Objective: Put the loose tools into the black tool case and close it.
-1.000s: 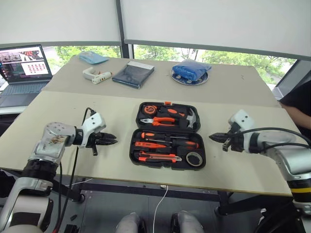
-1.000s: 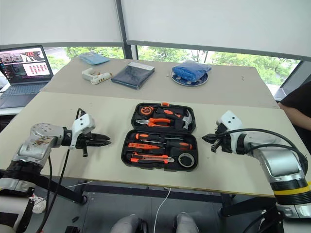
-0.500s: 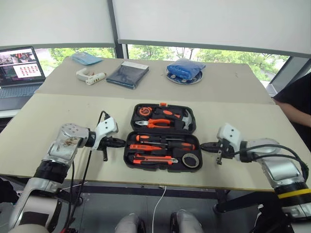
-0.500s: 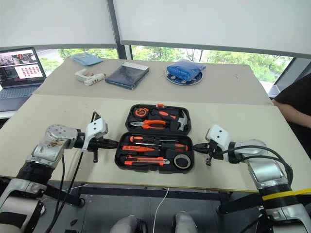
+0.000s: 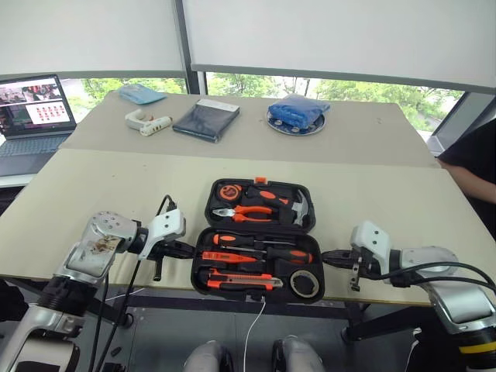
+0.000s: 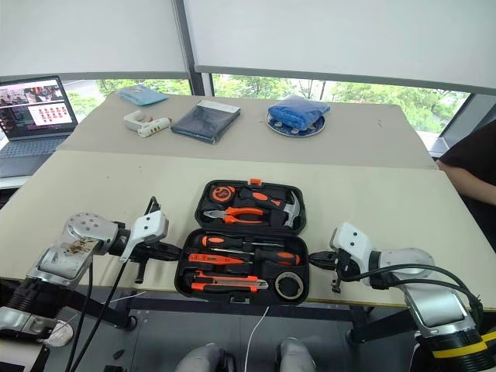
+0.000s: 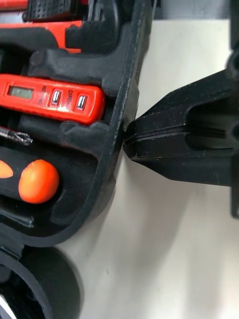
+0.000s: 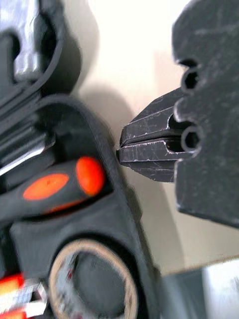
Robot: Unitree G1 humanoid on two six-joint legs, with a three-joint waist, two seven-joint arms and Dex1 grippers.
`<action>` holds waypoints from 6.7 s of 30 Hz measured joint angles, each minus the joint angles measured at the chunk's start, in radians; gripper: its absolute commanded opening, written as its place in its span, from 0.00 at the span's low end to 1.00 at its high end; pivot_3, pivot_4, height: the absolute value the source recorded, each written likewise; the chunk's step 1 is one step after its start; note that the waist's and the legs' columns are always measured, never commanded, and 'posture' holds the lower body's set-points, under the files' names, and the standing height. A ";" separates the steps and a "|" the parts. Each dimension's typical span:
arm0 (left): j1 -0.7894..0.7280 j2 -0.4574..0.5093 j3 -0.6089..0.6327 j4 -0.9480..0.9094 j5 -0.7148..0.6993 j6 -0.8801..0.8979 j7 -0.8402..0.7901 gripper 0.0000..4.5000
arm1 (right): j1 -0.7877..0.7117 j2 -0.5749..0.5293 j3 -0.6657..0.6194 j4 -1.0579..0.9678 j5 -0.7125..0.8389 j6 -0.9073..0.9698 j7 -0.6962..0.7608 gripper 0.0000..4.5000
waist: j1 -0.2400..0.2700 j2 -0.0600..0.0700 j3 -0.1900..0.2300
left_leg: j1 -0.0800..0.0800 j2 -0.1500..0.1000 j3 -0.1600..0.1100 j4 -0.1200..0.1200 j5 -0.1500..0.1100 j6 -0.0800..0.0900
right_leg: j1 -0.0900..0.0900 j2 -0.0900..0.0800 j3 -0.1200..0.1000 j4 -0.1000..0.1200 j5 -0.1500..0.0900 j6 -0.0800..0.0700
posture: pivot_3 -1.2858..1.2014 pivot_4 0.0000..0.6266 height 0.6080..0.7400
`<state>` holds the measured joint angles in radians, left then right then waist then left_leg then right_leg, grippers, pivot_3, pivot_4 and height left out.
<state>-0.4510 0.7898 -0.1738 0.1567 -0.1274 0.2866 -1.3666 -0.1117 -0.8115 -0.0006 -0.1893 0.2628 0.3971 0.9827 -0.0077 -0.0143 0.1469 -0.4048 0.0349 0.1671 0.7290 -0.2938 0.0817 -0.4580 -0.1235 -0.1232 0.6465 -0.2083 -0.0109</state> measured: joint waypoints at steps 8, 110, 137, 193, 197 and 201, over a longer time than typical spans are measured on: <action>-0.215 -0.014 0.111 0.310 -0.054 0.250 0.107 0.72 | -0.134 0.005 -0.133 0.017 0.157 0.322 -0.075 0.71 | 0.001 -0.002 0.001 | 0.001 0.001 -0.001 0.001 0.002 0.000 | 0.000 0.003 -0.001 0.002 0.004 -0.002 | 0.52 0.24 0.84; -0.849 -0.390 -0.114 1.127 0.406 -0.544 0.337 0.00 | -0.106 0.102 0.181 -0.146 -0.086 0.065 -0.239 0.01 | 0.003 -0.006 0.013 | -0.009 -0.002 0.000 -0.001 0.014 0.009 | 0.001 0.006 0.001 -0.013 0.018 0.005 | 0.52 0.24 0.84; -0.843 -0.445 -0.074 1.216 0.520 -0.408 0.775 0.00 | -0.035 0.093 0.072 -0.302 0.036 0.139 -0.158 0.01 | 0.012 -0.009 0.006 | -0.011 -0.003 -0.001 0.001 0.010 0.012 | -0.002 0.005 0.001 -0.008 0.016 0.004 | 0.52 0.24 0.84; -0.665 -0.405 -0.001 1.012 0.211 -0.441 -0.229 0.00 | 0.040 0.035 -0.034 -0.170 -0.085 0.117 -0.255 0.01 | -0.004 -0.012 0.008 | -0.019 -0.005 0.000 0.010 0.008 0.016 | -0.006 -0.002 0.000 -0.004 0.017 0.004 | 0.52 0.24 0.84; -0.724 -0.393 0.064 1.012 0.159 -0.328 -0.195 0.00 | 0.155 -0.009 -0.138 -0.280 -0.069 0.143 -0.241 0.01 | 0.005 -0.012 0.008 | -0.020 -0.005 0.000 0.010 0.007 0.016 | -0.006 -0.001 -0.001 -0.004 0.015 0.007 | 0.52 0.24 0.84; -0.761 -0.445 0.091 0.904 0.105 -0.242 -0.211 0.00 | 0.243 -0.004 -0.199 -0.429 -0.014 0.200 -0.239 0.01 | 0.014 -0.012 0.008 | -0.017 -0.005 -0.002 0.011 0.007 0.017 | -0.002 0.000 -0.001 -0.005 0.013 0.010 | 0.52 0.24 0.84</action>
<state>-1.2124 0.3448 -0.0824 1.0603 -0.0226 0.0442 -1.5775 0.1318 -0.8154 -0.1997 -0.6186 0.2487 0.5969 0.7436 0.0064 -0.0261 0.1552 -0.4216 0.0297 0.1655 0.7397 -0.2868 0.0987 -0.4601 -0.1239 -0.1239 0.6411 -0.1951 -0.0006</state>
